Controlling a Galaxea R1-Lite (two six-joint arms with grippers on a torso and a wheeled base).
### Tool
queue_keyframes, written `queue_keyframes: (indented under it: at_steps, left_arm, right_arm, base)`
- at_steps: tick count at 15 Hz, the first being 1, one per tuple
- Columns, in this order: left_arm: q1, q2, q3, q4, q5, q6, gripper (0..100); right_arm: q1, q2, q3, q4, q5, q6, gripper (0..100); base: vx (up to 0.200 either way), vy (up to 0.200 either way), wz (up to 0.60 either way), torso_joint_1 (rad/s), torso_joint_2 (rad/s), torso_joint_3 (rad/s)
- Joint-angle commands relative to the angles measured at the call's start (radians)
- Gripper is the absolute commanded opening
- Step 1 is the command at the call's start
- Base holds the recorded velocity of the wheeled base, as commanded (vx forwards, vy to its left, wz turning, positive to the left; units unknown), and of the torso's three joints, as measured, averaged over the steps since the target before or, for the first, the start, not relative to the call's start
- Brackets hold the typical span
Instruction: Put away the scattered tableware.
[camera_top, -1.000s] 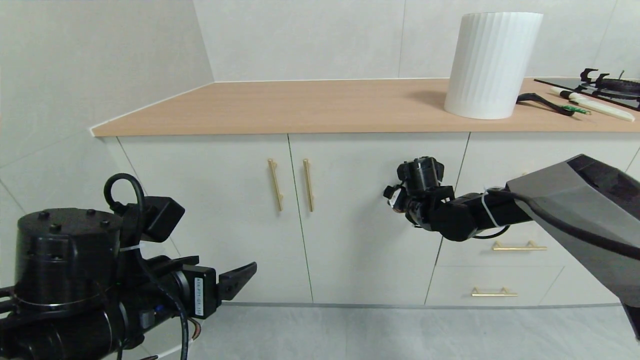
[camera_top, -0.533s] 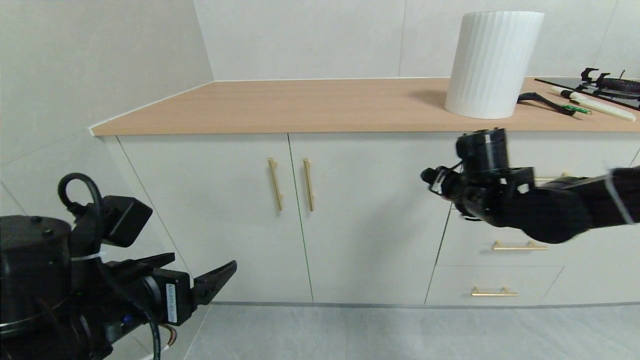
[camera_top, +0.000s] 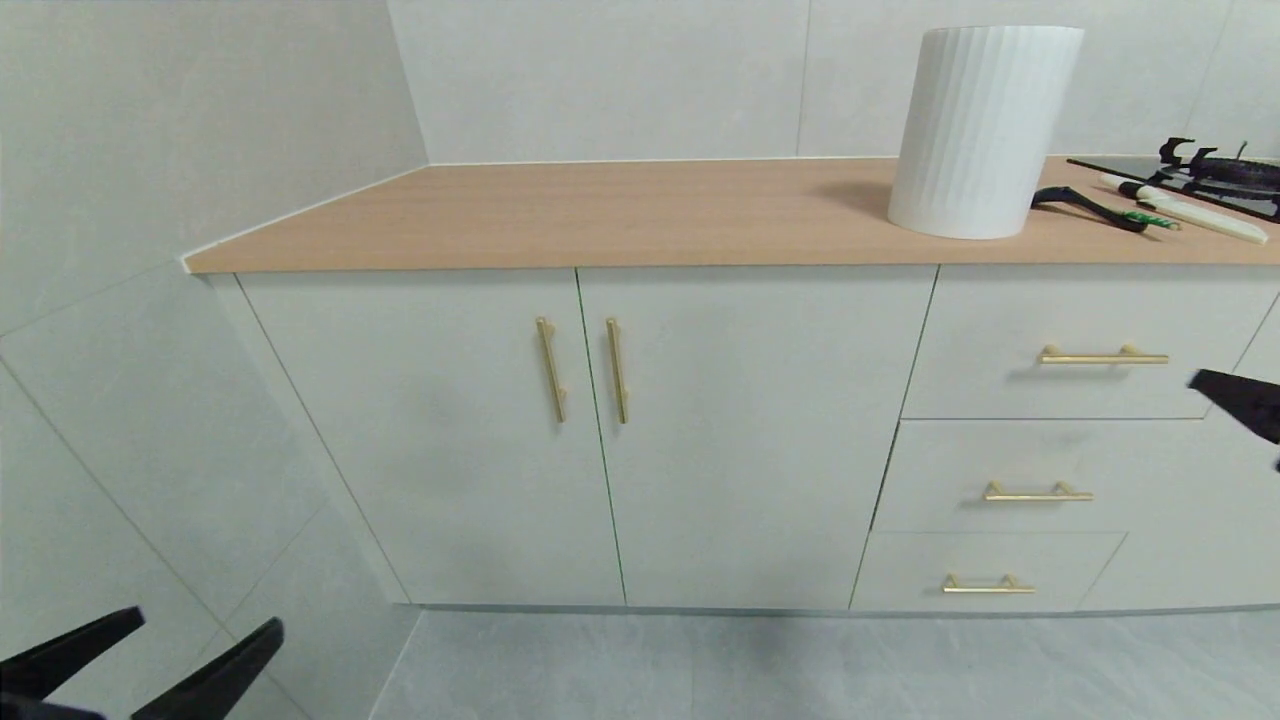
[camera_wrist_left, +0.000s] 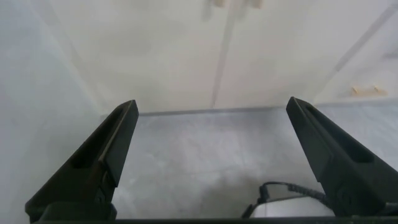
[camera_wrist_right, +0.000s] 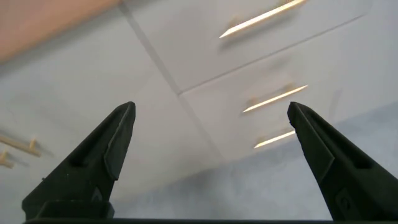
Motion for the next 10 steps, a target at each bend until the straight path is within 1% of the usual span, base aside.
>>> queue_keyframes:
  at_steps: [1,2,3,4,5,6,7,8,10]
  left_arm:
    - [0.129,-0.317,0.034,0.178,-0.062,-0.005,100]
    - [0.197,-0.390,0.049,0.216,-0.108,-0.005,100]
    - [0.254,-0.472,0.063,0.228,-0.154,-0.005,100]
    - [0.289,-0.544,0.069,0.241,-0.194,-0.005,100]
    - [0.303,-0.574,0.069,0.251,-0.210,-0.005,100]
    - [0.343,-0.670,0.078,0.285,-0.222,-0.002,100]
    - [0.399,-0.719,0.100,0.290,-0.234,0.000,100]
    - [0.410,-0.749,0.131,0.287,-0.236,0.009,100]
    - [0.410,-0.749,0.204,0.259,-0.145,0.052,100]
  right_arm:
    - [-0.081,-0.555,0.235,0.035,0.005,-0.172,100]
    - [-0.092,-0.634,0.266,0.084,0.003,-0.198,100]
    - [-0.119,-0.687,0.281,0.138,0.003,-0.198,100]
    - [-0.139,-0.728,0.281,0.173,0.006,-0.198,100]
    - [-0.145,-0.746,0.281,0.182,0.006,-0.198,100]
    - [-0.173,-0.811,0.284,0.201,0.005,-0.200,100]
    - [-0.194,-0.863,0.306,0.228,0.008,-0.200,100]
    - [-0.199,-0.921,0.341,0.261,0.008,-0.200,100]
    - [-0.201,-0.920,0.413,0.248,-0.024,-0.178,100]
  base:
    - [0.000,0.000,0.00,0.000,0.00,0.000]
    - [0.000,0.000,0.00,0.000,0.00,0.000]
    - [0.000,0.000,0.00,0.000,0.00,0.000]
    - [0.000,0.000,0.00,0.000,0.00,0.000]
    - [0.000,0.000,0.00,0.000,0.00,0.000]
    - [0.000,0.000,0.00,0.000,0.00,0.000]
    - [0.000,0.000,0.00,0.000,0.00,0.000]
    - [0.000,0.000,0.00,0.000,0.00,0.000]
    - [0.000,0.000,0.00,0.000,0.00,0.000]
